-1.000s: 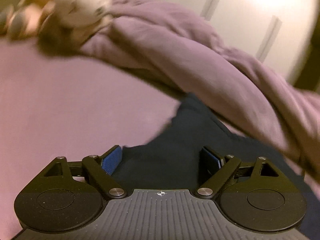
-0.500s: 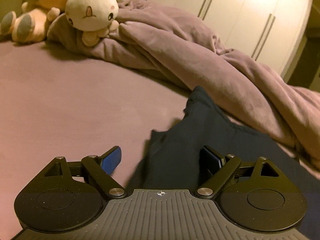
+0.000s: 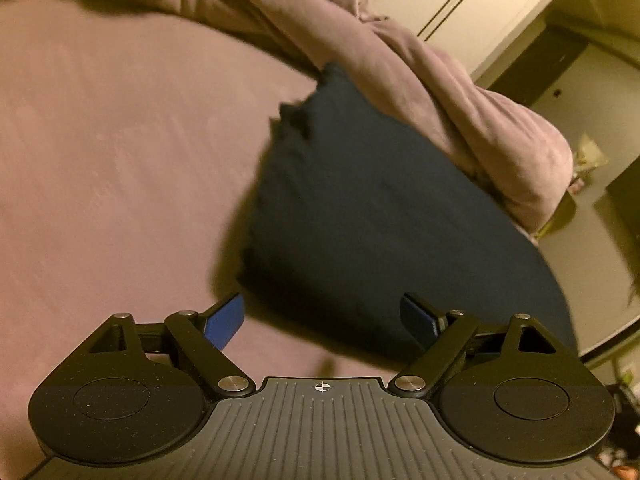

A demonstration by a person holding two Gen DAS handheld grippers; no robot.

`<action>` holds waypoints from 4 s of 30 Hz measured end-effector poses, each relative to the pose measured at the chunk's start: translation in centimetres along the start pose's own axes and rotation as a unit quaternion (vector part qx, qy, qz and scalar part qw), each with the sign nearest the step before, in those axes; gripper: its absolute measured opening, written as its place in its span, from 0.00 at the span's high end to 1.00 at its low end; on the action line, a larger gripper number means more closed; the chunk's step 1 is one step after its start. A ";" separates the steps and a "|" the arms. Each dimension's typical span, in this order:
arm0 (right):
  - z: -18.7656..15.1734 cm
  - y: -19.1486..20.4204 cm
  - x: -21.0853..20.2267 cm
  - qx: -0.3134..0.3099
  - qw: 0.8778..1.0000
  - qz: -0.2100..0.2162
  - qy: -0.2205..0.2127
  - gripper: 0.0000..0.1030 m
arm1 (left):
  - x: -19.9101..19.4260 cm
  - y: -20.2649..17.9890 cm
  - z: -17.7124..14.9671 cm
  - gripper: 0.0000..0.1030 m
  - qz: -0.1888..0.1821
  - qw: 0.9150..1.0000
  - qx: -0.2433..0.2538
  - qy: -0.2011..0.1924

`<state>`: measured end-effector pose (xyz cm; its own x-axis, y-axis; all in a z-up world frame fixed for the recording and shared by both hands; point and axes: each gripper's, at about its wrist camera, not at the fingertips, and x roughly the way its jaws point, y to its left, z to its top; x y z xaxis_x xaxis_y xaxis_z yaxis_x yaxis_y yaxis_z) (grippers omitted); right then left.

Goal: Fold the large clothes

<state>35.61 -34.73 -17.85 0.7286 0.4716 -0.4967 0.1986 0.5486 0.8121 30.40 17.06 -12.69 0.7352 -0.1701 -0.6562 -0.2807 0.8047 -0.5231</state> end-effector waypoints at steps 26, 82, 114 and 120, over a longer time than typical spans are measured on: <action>2.3 2.9 0.6 -0.011 0.998 -0.004 -0.066 0.76 | -0.8 -0.3 3.2 0.66 -0.069 0.989 -0.123 -0.046; -4.1 7.2 0.1 -0.390 0.890 -0.230 -0.053 0.30 | -1.3 -9.8 -9.3 0.27 0.137 0.965 0.205 -0.088; -19.8 10.3 -13.5 -0.393 0.907 -0.151 -0.015 0.75 | -15.9 1.9 -18.6 0.22 -0.058 0.979 -0.194 -0.004; -22.1 10.9 -9.8 -0.425 0.885 -0.189 0.021 0.74 | -16.0 4.1 -19.0 0.22 -0.096 0.960 -0.261 0.004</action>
<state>16.20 -18.11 -10.86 0.6868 0.1593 -0.7092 -0.1551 0.9853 0.0712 5.80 12.29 -14.64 0.8005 -0.2923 -0.5231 -0.4132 0.3630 -0.8352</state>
